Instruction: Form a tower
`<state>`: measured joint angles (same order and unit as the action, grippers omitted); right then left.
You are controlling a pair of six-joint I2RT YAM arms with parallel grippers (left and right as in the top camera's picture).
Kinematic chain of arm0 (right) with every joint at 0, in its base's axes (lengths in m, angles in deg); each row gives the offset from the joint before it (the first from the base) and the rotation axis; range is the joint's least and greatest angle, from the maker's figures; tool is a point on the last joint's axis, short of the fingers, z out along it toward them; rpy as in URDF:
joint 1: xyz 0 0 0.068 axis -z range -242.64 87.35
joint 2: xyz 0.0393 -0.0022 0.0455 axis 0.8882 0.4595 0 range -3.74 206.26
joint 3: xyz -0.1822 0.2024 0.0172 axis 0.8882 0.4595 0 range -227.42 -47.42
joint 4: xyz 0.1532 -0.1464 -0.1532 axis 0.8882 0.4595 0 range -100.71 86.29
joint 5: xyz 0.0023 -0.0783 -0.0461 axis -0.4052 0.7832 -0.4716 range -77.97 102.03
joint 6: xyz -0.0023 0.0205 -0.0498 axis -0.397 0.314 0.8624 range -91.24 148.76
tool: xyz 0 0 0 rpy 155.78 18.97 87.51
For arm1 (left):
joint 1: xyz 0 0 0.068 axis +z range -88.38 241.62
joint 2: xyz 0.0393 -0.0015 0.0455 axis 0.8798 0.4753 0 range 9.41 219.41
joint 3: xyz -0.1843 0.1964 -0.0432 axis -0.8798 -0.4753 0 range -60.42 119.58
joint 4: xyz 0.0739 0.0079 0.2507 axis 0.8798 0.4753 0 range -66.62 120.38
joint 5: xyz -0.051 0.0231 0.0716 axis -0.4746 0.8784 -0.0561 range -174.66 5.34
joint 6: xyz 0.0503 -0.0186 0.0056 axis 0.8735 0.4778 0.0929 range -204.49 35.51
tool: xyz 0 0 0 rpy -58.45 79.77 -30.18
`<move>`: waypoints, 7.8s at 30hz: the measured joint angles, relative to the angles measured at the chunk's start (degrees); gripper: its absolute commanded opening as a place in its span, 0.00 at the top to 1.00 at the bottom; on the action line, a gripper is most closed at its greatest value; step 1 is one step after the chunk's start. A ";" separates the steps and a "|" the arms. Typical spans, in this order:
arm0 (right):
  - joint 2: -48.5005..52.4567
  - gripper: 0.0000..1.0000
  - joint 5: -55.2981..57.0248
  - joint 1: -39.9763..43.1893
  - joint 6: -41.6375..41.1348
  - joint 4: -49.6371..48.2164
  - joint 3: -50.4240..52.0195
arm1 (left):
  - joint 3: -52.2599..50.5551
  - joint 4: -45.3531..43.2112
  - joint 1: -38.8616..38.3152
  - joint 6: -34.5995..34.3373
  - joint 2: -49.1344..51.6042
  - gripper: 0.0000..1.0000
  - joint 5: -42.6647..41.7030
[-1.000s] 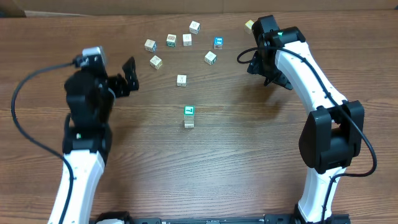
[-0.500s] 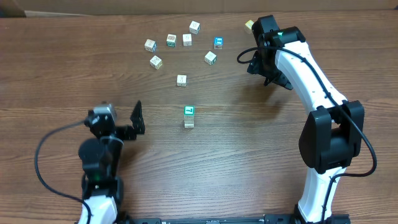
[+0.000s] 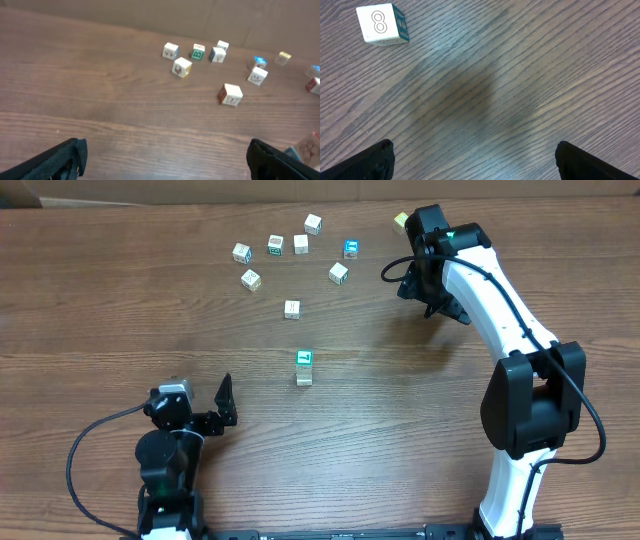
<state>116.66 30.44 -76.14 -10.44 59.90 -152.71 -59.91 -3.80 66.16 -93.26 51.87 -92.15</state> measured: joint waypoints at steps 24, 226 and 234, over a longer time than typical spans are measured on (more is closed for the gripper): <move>0.00 0.00 0.02 0.00 0.00 -0.04 0.00 | -0.02 31.52 0.00 0.02 -41.51 0.00 7.89; -119.56 0.00 -24.44 9.38 37.68 -66.03 104.30 | -0.02 31.65 -1.95 4.74 -41.55 0.00 9.22; -119.56 0.00 -24.41 9.38 37.68 -66.01 104.30 | -0.02 31.65 -1.95 4.74 -41.55 0.00 9.22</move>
<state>-2.90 6.03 -66.77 27.24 -6.10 -48.41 -59.93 27.85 64.21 -88.52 10.32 -82.92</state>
